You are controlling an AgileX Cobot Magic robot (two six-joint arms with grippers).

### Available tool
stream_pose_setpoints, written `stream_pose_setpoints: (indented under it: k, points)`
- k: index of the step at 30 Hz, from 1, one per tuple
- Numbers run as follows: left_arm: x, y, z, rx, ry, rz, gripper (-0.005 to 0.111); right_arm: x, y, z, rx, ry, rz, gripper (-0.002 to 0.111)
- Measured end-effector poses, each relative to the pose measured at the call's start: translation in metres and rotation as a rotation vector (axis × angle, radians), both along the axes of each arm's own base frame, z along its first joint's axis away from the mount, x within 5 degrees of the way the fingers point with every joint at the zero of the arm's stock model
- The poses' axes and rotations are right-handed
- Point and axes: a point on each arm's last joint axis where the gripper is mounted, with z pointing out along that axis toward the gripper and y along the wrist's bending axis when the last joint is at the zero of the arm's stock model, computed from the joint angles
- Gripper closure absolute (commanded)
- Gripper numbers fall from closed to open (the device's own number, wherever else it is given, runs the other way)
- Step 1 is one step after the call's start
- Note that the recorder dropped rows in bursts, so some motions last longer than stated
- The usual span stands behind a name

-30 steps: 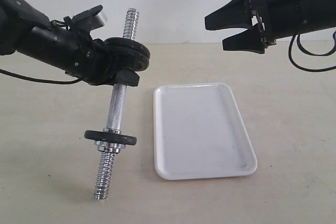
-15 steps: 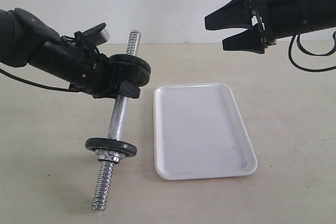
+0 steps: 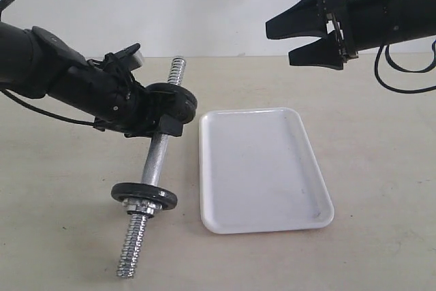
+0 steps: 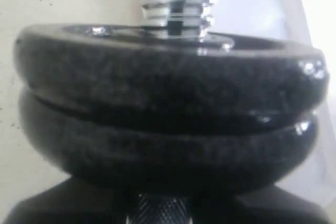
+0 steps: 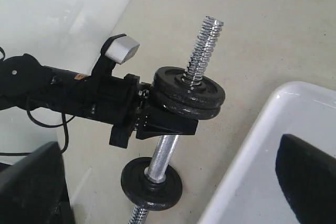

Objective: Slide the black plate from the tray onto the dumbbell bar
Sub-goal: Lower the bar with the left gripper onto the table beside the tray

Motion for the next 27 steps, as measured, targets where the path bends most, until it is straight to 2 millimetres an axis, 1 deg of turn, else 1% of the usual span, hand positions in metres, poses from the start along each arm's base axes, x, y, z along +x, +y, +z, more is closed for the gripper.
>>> stream_pose_setpoints:
  k: [5, 10, 15, 27]
  points:
    - [0.002, 0.0, -0.005, -0.005, 0.008, 0.019, 0.102, 0.0, 0.0, 0.0, 0.0, 0.0, 0.0, 0.006]
    - [0.006, -0.001, -0.018, -0.015, 0.043, 0.058, 0.102, 0.0, 0.0, 0.0, 0.0, 0.0, 0.0, 0.006]
    - [0.007, -0.001, -0.028, -0.004, 0.065, 0.058, 0.102, 0.0, 0.0, 0.0, 0.0, 0.0, 0.0, 0.006]
    - [0.008, -0.001, -0.03, -0.003, 0.054, 0.059, 0.102, 0.0, 0.0, 0.0, 0.0, 0.0, 0.0, 0.006]
